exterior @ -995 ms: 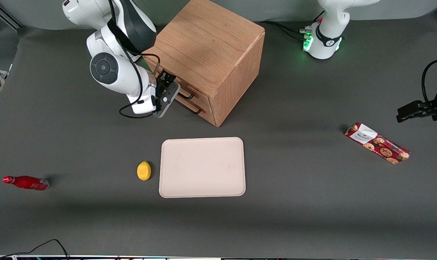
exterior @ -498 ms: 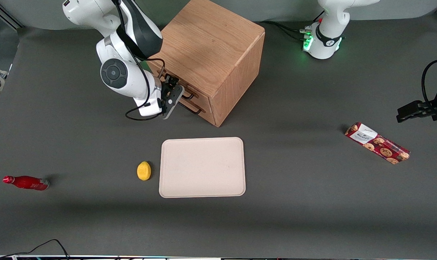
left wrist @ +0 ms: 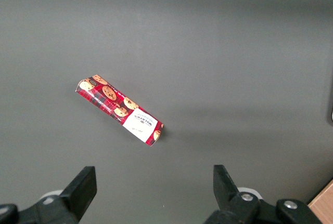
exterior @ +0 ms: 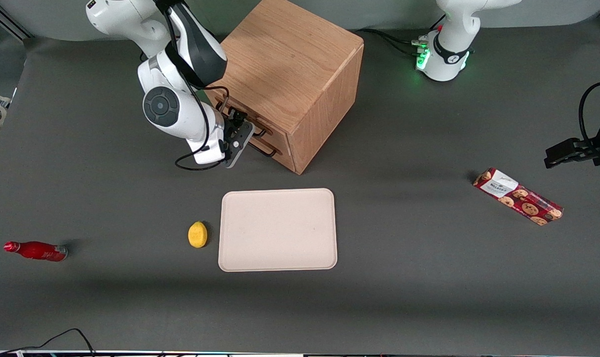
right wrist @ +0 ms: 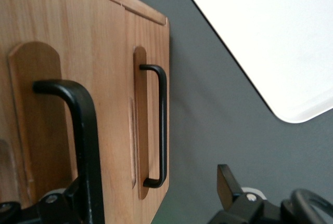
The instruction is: Open upper drawer
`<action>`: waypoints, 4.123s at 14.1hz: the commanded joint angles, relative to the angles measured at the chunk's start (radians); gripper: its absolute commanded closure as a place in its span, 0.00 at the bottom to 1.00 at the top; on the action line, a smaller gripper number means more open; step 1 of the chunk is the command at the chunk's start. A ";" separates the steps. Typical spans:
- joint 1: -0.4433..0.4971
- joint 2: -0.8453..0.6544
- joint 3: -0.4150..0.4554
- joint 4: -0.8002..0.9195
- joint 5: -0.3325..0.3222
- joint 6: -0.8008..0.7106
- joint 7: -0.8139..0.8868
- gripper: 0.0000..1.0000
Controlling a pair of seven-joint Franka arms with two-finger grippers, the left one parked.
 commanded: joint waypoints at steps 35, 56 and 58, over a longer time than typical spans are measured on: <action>-0.184 0.186 -0.085 0.239 -0.039 0.023 -0.415 0.00; -0.239 0.303 -0.161 0.377 -0.012 0.025 -0.575 0.00; -0.245 0.310 -0.161 0.394 -0.012 0.025 -0.579 0.00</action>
